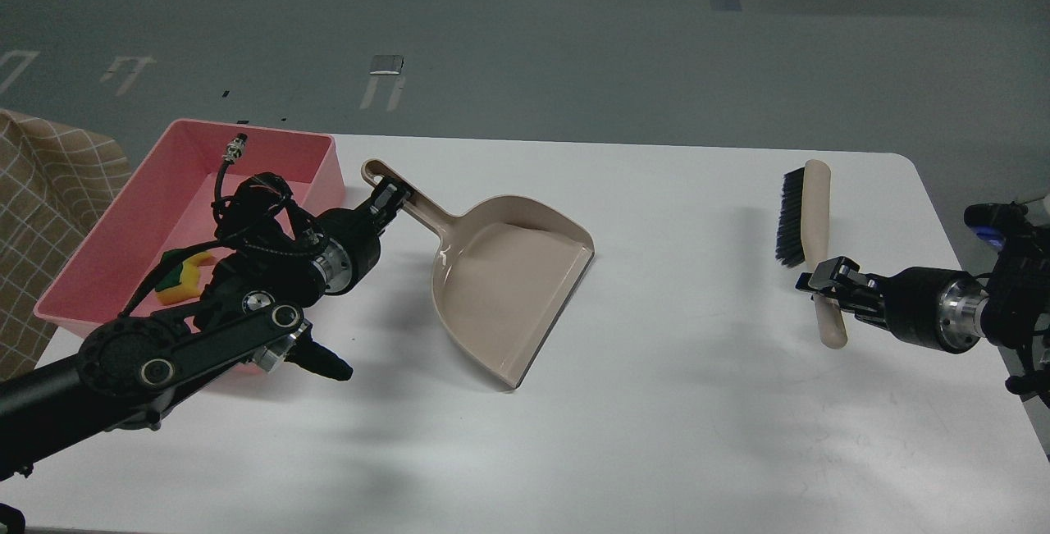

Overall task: Sweep and dump garbage into bin
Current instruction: 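Lower the dustpan back onto the table beside the bin with the left gripper, then set the brush down on the table and open the right gripper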

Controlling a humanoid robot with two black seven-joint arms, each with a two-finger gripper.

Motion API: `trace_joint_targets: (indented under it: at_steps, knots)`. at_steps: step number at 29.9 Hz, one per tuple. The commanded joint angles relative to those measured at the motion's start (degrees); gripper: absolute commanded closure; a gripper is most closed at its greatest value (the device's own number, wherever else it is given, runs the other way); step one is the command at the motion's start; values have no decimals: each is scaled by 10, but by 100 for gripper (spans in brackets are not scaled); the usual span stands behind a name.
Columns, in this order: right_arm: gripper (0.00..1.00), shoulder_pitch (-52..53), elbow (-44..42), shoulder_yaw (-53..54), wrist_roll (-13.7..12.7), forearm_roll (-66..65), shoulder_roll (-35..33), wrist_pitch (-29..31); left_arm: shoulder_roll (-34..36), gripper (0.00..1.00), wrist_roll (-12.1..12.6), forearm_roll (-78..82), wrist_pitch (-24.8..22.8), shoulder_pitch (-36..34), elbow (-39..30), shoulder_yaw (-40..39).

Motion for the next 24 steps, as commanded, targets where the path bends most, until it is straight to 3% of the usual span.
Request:
trace_joint_targets:
  at_steps: [1, 5, 18, 24]
  knots:
    - [100, 0, 0, 0, 0, 0, 0, 0, -1, 82, 0, 0, 0, -4, 7, 4]
    - [100, 0, 0, 0, 0, 0, 0, 0, -1, 81, 0, 0, -1, -6, 9, 14]
    - [100, 0, -5, 0, 0, 0, 0, 0, -2, 45, 0, 0, -1, -13, 8, 22]
    - [100, 1, -7, 0, 0, 0, 4, 0, -2, 37, 1, -1, -2, -13, 8, 22]
